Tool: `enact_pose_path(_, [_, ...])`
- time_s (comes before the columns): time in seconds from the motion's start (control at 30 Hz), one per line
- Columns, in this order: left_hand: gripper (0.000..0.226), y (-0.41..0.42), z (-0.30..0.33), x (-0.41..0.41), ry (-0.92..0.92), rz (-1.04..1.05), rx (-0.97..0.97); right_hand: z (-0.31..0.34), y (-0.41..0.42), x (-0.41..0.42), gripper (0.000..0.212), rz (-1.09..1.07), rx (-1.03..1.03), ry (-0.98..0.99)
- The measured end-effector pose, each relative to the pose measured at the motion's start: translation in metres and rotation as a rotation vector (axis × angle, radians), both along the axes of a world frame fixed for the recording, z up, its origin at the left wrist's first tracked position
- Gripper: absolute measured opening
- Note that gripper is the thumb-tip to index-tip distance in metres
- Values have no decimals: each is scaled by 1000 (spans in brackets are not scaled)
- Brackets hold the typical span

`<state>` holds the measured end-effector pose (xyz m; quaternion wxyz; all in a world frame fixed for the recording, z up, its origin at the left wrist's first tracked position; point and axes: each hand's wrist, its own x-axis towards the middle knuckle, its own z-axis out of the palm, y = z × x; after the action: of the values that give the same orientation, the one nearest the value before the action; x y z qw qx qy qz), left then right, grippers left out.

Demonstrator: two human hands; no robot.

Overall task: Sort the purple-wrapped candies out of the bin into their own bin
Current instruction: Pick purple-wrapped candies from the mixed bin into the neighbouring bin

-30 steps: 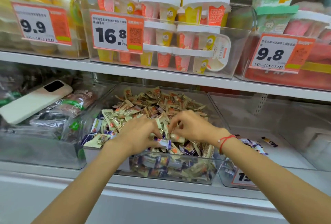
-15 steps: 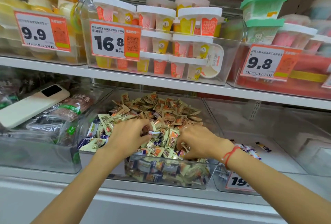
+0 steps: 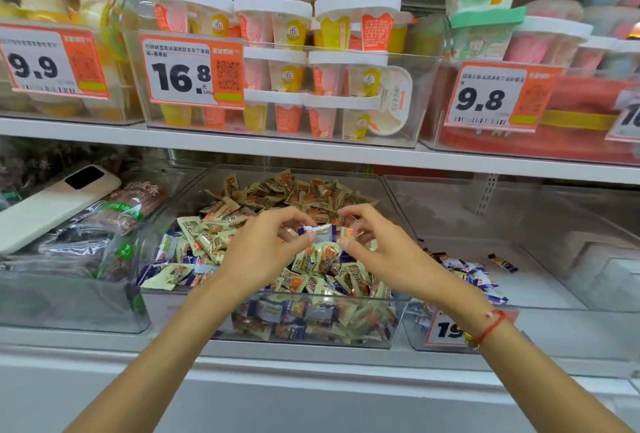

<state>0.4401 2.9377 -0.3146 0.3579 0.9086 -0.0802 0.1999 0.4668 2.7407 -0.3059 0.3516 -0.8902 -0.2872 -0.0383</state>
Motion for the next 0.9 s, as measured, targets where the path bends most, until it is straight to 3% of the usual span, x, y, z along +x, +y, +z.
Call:
enact_pose_path(0.07, [19, -11, 2, -2, -17, -69, -41, 1, -1, -5, 41, 13, 23, -21])
enact_pose_path(0.23, [21, -27, -4, -4, -42, -195, -81, 6, -25, -10, 27, -128, 86, -251])
enact_pose_path(0.37, [32, -16, -19, 1, 185, -213, 318, 6, -66, -7, 22, -403, 130, -569])
enact_pose_path(0.43, [40, -8, -21, 4, 332, -254, 339, 1, -87, 0, 21, -552, 39, -574])
enact_pose_path(0.53, [28, 0, -20, 8, 415, -359, 209, -16, -110, 15, 20, -627, -206, -348])
enact_pose_path(0.63, [15, -2, -23, 13, 424, -350, 105, -26, -117, 19, 33, -601, -323, -134])
enact_pose_path(0.7, [7, -3, -26, 16, 379, -277, 79, -21, -108, 16, 31, -605, -216, -246])
enact_pose_path(0.77, [2, -4, -27, 18, 277, -139, 208, -9, -90, 9, 22, -542, -55, -460])
enact_pose_path(0.83, [4, -3, -23, 16, 146, 35, 355, 3, -64, 2, 18, -346, 35, -537])
enact_pose_path(0.9, [6, 3, -21, 14, 37, 167, 412, 9, -33, 0, 15, -87, -36, -423])
